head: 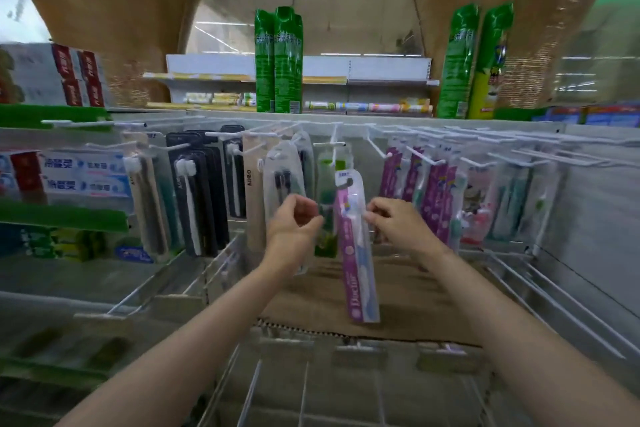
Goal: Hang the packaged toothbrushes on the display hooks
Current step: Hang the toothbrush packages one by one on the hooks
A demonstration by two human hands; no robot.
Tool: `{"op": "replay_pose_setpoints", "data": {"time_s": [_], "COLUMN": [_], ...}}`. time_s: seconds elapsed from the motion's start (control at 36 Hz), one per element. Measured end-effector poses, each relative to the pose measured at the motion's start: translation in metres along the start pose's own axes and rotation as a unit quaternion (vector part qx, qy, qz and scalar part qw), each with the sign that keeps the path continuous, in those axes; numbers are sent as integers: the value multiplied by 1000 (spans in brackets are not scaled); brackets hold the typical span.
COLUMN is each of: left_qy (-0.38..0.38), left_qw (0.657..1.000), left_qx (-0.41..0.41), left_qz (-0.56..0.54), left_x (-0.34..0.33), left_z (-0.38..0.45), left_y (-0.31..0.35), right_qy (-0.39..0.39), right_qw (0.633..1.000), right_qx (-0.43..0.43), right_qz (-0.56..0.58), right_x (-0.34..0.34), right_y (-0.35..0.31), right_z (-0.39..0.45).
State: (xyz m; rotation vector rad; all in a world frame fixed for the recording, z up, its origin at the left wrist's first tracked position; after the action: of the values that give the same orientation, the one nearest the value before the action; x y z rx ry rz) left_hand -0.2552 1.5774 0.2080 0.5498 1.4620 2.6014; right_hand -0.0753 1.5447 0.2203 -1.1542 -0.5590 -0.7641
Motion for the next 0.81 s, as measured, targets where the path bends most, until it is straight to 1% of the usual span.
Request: {"op": "replay_pose_setpoints", "data": {"time_s": [0.11, 0.25, 0.33, 0.39, 0.56, 0.72, 0.81], "left_qy": [-29, -36, -43, -51, -68, -43, -30], "left_qw": [999, 998, 998, 997, 995, 997, 997], "left_qx": [18, 34, 39, 42, 57, 50, 56], "left_qz": [-27, -35, -32, -29, -43, -50, -45], "left_x": [-23, -44, -54, -59, -67, -60, -54], "left_z": [0, 2, 2, 3, 1, 0, 0], "left_y": [1, 1, 1, 3, 8, 9, 6], "right_qy": [18, 46, 84, 109, 113, 89, 104], "right_qw": [999, 990, 974, 969, 981, 987, 982], "right_qx": [-38, -92, -101, -98, -85, -125, -160], "right_qz": [30, 101, 184, 198, 131, 38, 8], "right_x": [12, 30, 43, 53, 74, 75, 77], "right_y": [19, 45, 55, 56, 43, 38, 41], "right_z": [-20, -41, -49, -51, -45, -16, 1]}}
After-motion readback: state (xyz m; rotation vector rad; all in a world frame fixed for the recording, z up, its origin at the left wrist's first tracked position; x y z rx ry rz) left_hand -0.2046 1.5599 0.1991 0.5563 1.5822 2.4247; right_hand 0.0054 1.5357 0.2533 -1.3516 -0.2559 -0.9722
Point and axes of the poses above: each hand's wrist, its own z-axis towards the middle knuckle, its own x-axis out of the back of the hand, y = z × x, the point moved 5 cm from there along z, towards the middle knuckle, and after that the axes turned 12 degrees about -y, right-handed, at the moved point
